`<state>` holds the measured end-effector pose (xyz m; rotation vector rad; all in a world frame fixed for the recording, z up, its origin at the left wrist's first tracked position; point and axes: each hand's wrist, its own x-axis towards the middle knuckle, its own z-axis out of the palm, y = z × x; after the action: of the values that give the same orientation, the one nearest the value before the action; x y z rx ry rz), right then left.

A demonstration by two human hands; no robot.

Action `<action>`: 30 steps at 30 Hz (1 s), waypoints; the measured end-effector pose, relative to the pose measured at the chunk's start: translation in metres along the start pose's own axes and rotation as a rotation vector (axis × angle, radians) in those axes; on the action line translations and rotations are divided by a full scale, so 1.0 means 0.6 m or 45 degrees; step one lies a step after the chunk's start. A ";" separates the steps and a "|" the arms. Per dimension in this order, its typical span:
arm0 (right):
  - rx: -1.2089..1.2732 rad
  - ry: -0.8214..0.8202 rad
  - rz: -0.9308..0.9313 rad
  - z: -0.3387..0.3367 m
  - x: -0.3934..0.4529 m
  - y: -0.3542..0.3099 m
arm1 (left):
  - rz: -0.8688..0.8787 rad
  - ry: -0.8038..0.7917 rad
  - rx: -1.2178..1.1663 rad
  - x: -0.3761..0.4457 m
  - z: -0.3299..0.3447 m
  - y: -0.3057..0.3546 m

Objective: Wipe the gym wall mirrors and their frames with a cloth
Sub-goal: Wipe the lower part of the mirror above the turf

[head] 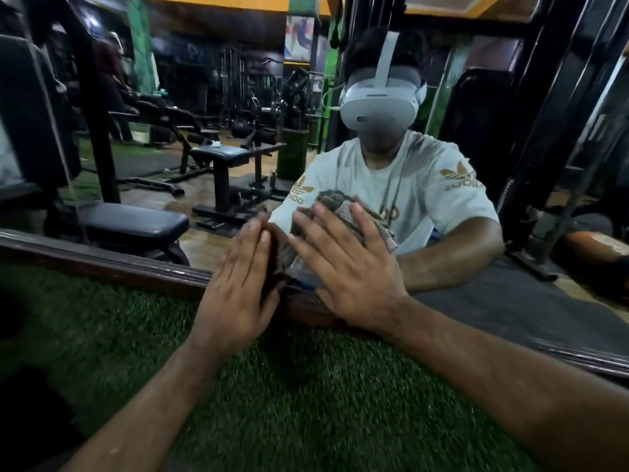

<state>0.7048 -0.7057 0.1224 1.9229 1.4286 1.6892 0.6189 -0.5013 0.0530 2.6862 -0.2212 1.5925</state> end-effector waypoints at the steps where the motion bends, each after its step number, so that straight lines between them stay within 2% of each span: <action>1: -0.004 -0.037 -0.027 0.004 -0.009 -0.017 | -0.046 0.008 -0.010 -0.009 0.001 -0.003; 5: 0.060 -0.187 -0.259 0.004 -0.024 -0.034 | -0.144 0.014 0.006 -0.020 -0.007 -0.014; 7: 0.053 -0.161 -0.286 0.000 -0.007 -0.013 | -0.177 0.002 0.009 -0.015 -0.013 -0.018; 12: 0.000 -0.002 0.022 0.001 0.046 -0.010 | -0.162 -0.064 -0.034 -0.016 -0.022 -0.025; 13: -0.005 -0.040 -0.021 0.005 0.041 -0.026 | -0.170 -0.057 -0.028 -0.018 -0.026 -0.028; 16: 0.022 -0.265 -0.354 0.012 0.020 -0.057 | -0.223 -0.025 0.088 -0.025 -0.041 -0.050; 18: 0.044 -0.278 -0.432 0.004 0.036 -0.040 | -0.208 -0.077 0.104 -0.030 -0.049 -0.068; 20: 0.019 -0.173 -0.328 -0.003 0.070 -0.014 | -0.185 -0.134 0.085 -0.033 -0.053 -0.079; 23: -0.055 -0.107 0.004 -0.008 0.113 0.007 | -0.205 -0.138 0.037 -0.033 -0.052 -0.081; 25: -0.083 -0.088 0.060 -0.004 0.115 -0.011 | -0.209 -0.112 0.028 -0.032 -0.053 -0.082; 30: -0.055 -0.264 -0.447 0.012 0.076 -0.061 | -0.291 -0.019 0.043 -0.029 -0.062 -0.100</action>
<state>0.6862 -0.6497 0.1244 1.6492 1.5257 1.3116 0.5858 -0.4366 0.0594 2.6339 0.1106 1.5228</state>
